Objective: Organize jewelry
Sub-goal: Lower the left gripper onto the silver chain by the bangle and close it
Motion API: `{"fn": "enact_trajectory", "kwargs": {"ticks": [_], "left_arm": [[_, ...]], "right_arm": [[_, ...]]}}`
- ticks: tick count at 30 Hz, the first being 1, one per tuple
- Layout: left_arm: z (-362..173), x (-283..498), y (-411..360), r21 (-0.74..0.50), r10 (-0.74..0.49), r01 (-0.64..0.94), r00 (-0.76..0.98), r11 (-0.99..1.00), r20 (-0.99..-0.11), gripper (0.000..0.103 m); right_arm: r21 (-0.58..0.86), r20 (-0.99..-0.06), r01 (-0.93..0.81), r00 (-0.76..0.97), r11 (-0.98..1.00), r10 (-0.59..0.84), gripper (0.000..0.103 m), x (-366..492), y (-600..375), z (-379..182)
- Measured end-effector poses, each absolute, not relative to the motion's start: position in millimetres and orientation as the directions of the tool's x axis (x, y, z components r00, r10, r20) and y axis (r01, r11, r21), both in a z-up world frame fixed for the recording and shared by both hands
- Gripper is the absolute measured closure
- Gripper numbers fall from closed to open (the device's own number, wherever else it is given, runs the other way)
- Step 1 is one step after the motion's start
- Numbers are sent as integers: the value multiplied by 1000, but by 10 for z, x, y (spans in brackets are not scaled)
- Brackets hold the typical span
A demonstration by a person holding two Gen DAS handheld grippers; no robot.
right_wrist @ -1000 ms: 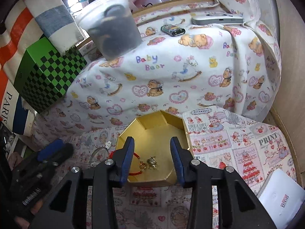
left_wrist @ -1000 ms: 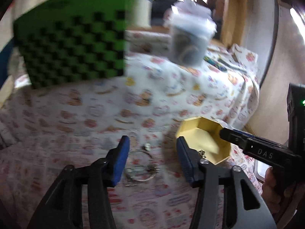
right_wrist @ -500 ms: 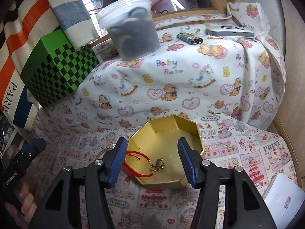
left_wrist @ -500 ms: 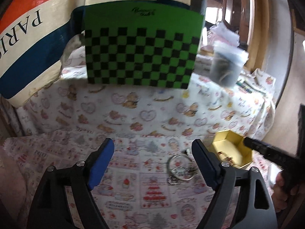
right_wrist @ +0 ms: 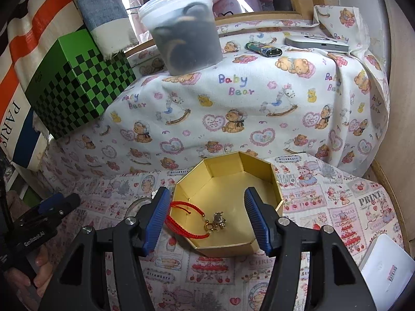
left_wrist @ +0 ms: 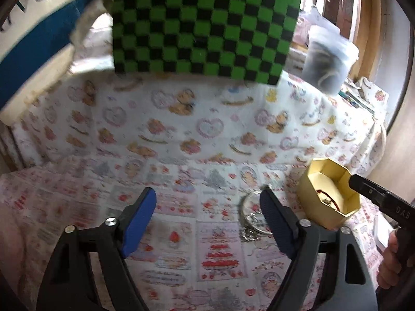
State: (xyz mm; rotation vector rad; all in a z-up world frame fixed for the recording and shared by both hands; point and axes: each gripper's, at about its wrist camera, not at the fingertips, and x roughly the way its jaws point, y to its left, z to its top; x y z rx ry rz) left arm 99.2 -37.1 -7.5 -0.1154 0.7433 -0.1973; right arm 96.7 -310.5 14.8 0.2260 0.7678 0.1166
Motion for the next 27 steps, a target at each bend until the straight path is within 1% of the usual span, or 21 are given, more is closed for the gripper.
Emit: {"fn": "enact_trajectory", "kwargs": {"ticks": [1, 2, 3, 4, 5, 6, 9, 11, 15, 20, 22, 23, 24, 27], "left_arm": [[-110, 1042, -397, -203, -268, 176, 690, 963, -672, 28], [-168, 1092, -443, -231, -320, 222, 652, 947, -687, 35], [-226, 1125, -488, -236, -332, 235, 626, 943, -706, 45], [-278, 1146, -530, -230, -324, 231, 609, 946, -724, 50], [-330, 1157, -577, -221, -321, 236, 590, 946, -741, 59], [-363, 1157, -617, -213, -321, 248, 575, 945, -752, 64], [-440, 1141, -698, -193, -316, 271, 549, 943, -774, 72], [-475, 1135, -729, -201, -329, 284, 533, 938, -780, 75], [-546, 1130, -830, -188, -322, 298, 508, 936, -799, 75], [-555, 1083, -922, -126, -276, 310, 507, 942, -816, 76], [-557, 1088, -944, -103, -259, 311, 516, 945, -816, 78], [-556, 1090, -958, -96, -255, 312, 524, 945, -812, 81], [-557, 1105, -977, -96, -256, 311, 530, 946, -808, 87], [-548, 1129, -952, -130, -281, 307, 521, 943, -806, 89]], "right_arm": [[240, -674, -26, 715, 970, 186, 41, 966, -3093, 150], [236, -674, -28, 715, 971, 184, 41, 965, -3085, 151], [233, -675, -29, 715, 972, 183, 41, 964, -3078, 151], [231, -676, -32, 714, 973, 183, 41, 962, -3070, 151], [231, -676, -34, 713, 972, 185, 41, 963, -3065, 154], [232, -676, -34, 713, 972, 186, 41, 962, -3065, 155], [234, -676, -33, 713, 972, 187, 41, 961, -3074, 162], [231, -672, -25, 718, 973, 178, 41, 961, -3082, 165], [229, -676, -26, 715, 973, 178, 41, 962, -3083, 166], [228, -675, -27, 716, 973, 178, 41, 958, -3084, 174], [228, -676, -26, 715, 973, 178, 41, 958, -3084, 174], [228, -676, -25, 715, 973, 177, 41, 958, -3083, 174], [227, -677, -25, 715, 974, 176, 41, 960, -3084, 175], [224, -681, -23, 711, 974, 174, 41, 966, -3088, 167]]}}
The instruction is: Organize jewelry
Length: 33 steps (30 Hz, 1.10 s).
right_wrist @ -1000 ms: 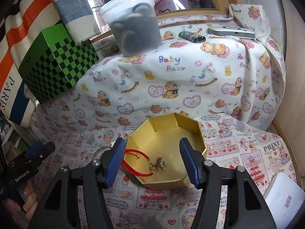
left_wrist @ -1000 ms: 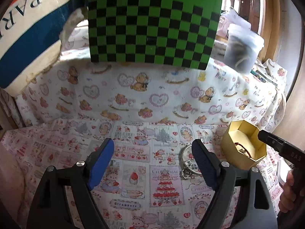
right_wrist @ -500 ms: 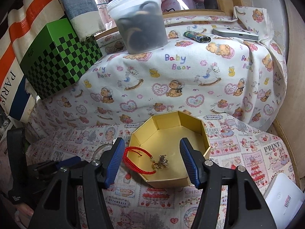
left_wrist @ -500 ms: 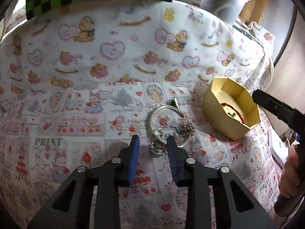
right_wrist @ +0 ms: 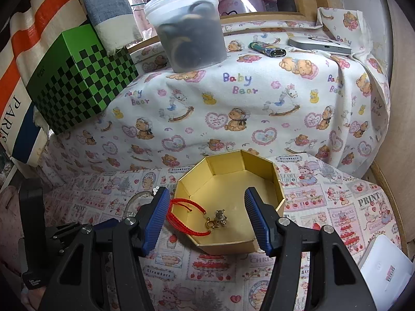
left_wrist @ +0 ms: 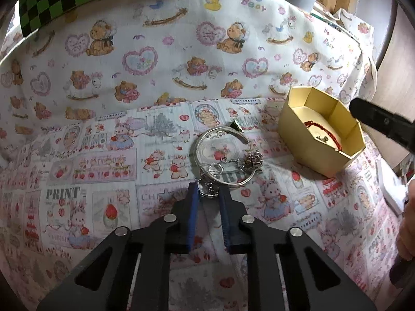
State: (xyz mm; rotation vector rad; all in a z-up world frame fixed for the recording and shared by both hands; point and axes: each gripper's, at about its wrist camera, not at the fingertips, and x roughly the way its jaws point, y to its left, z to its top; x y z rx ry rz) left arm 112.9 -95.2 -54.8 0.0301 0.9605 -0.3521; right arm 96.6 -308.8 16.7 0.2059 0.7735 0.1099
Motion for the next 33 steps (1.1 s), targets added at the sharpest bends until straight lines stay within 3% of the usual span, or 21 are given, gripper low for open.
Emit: {"fn": "enact_trajectory", "kwargs": {"ticks": [21, 28, 32, 33], "left_arm": [[166, 855, -182, -358, -449, 276, 628, 892, -636, 89], [396, 687, -115, -390, -507, 334, 668, 858, -544, 89], [458, 660, -79, -358, -455, 296, 706, 886, -543, 89], [445, 680, -59, -350, -435, 277, 715, 895, -548, 89]], "right_arm": [[222, -655, -56, 731, 973, 191, 41, 922, -3014, 210], [213, -651, -206, 699, 955, 297, 41, 864, -2719, 213], [224, -657, -283, 662, 932, 359, 42, 816, -2499, 166], [226, -663, -297, 651, 928, 370, 46, 812, -2448, 147]]}}
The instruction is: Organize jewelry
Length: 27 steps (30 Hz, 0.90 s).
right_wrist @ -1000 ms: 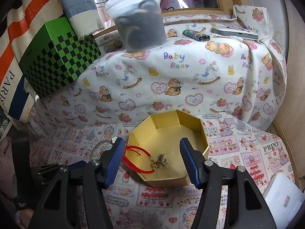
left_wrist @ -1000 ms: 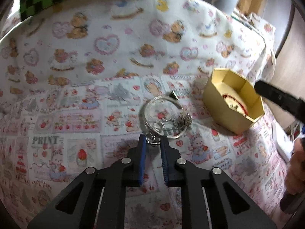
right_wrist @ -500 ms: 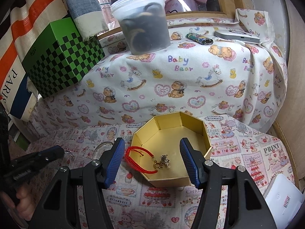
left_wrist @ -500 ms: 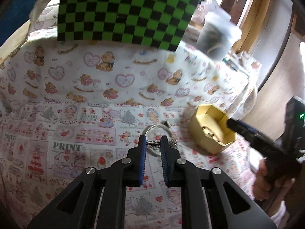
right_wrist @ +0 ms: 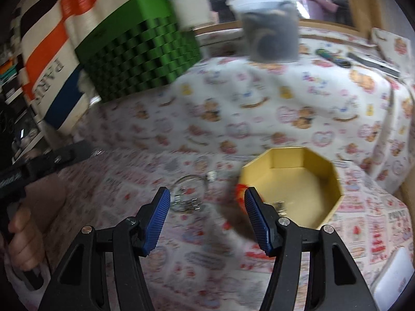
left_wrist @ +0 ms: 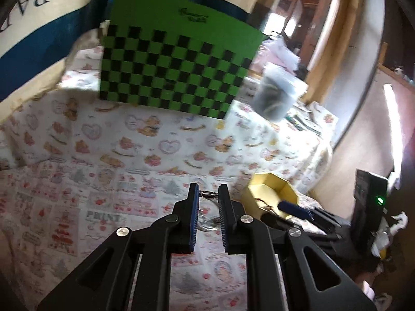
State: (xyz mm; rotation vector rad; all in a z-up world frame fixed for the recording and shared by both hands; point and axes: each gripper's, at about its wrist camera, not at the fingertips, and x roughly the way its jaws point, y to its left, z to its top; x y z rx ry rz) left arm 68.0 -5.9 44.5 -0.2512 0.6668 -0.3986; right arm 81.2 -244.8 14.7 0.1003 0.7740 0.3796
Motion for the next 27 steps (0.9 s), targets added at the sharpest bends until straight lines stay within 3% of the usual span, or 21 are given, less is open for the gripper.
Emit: {"fn": "enact_trajectory", "kwargs": {"ticks": [7, 15, 17, 22, 27], "left_arm": [[240, 891, 141, -334, -345, 164, 717, 928, -606, 89], [175, 929, 155, -317, -323, 146, 710, 937, -627, 89], [185, 915, 150, -316, -326, 153, 711, 936, -623, 89], [223, 896, 144, -304, -316, 152, 722, 941, -615, 89], [229, 879, 137, -297, -311, 152, 727, 943, -613, 89]], "right_arm": [[150, -770, -325, 554, 934, 317, 66, 1059, -1911, -70], [63, -835, -272, 513, 960, 200, 76, 1251, -1717, -338], [68, -846, -248, 499, 966, 187, 89, 1264, -1745, -402], [101, -792, -205, 576, 974, 203, 102, 1129, -1915, -229], [76, -754, -212, 627, 974, 195, 102, 965, -1992, 49]]}}
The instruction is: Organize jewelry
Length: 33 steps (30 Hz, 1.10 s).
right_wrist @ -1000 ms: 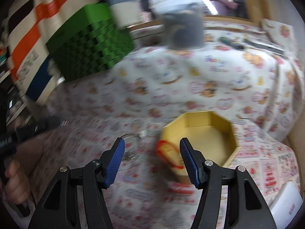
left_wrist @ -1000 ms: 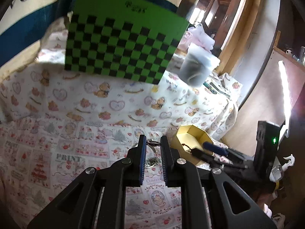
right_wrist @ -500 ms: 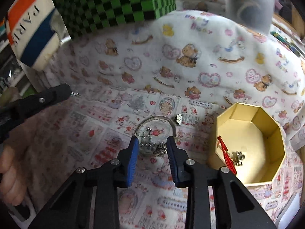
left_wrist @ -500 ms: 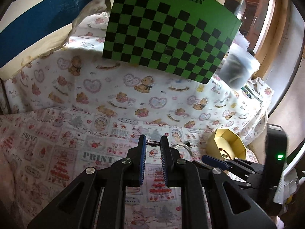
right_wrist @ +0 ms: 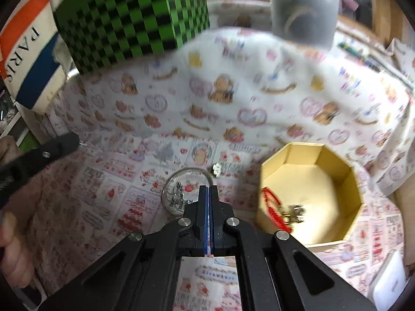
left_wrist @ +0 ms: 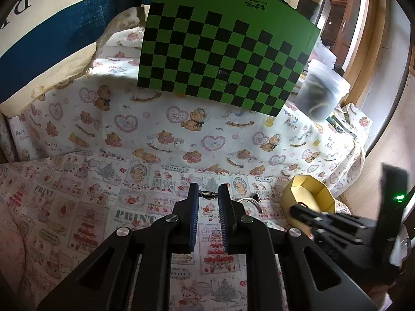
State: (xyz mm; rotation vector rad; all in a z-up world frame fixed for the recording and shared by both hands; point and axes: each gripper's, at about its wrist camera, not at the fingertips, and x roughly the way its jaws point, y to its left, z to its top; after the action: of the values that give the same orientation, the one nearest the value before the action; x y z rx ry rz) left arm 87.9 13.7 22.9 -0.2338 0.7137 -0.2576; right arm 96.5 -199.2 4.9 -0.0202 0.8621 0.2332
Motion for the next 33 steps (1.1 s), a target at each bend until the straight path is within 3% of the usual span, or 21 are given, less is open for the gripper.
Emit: {"fn": "enact_trajectory", "kwargs": {"ticks": [8, 10, 12, 17, 20, 21, 22, 26, 33], "left_arm": [[252, 856, 152, -292, -300, 145, 736, 945, -607, 89], [247, 858, 153, -286, -292, 140, 738, 948, -609, 89], [233, 873, 158, -279, -284, 135, 738, 951, -613, 89], [200, 903, 168, -271, -271, 123, 734, 955, -623, 89], [187, 915, 164, -269, -271, 123, 731, 955, -627, 89], [182, 915, 157, -266, -270, 124, 730, 956, -628, 89], [176, 916, 150, -262, -267, 124, 730, 957, -629, 89], [167, 910, 116, -244, -256, 126, 732, 962, -632, 89], [195, 897, 135, -251, -260, 126, 737, 960, -624, 89]], "right_arm": [[97, -772, -281, 584, 955, 250, 98, 1014, -1855, -29], [111, -786, -279, 562, 954, 256, 82, 1103, -1795, -139], [118, -807, -278, 533, 953, 255, 72, 1198, -1734, -249], [79, -853, -271, 480, 959, 206, 73, 1320, -1637, -434], [14, -859, -285, 487, 958, 157, 82, 1313, -1559, -512], [-13, -861, -281, 491, 960, 132, 94, 1310, -1535, -521], [-22, -860, -277, 495, 961, 123, 96, 1308, -1521, -524], [-18, -841, -272, 525, 962, 133, 96, 1272, -1527, -502], [34, -710, -262, 673, 965, 207, 96, 1044, -1775, 18]]}}
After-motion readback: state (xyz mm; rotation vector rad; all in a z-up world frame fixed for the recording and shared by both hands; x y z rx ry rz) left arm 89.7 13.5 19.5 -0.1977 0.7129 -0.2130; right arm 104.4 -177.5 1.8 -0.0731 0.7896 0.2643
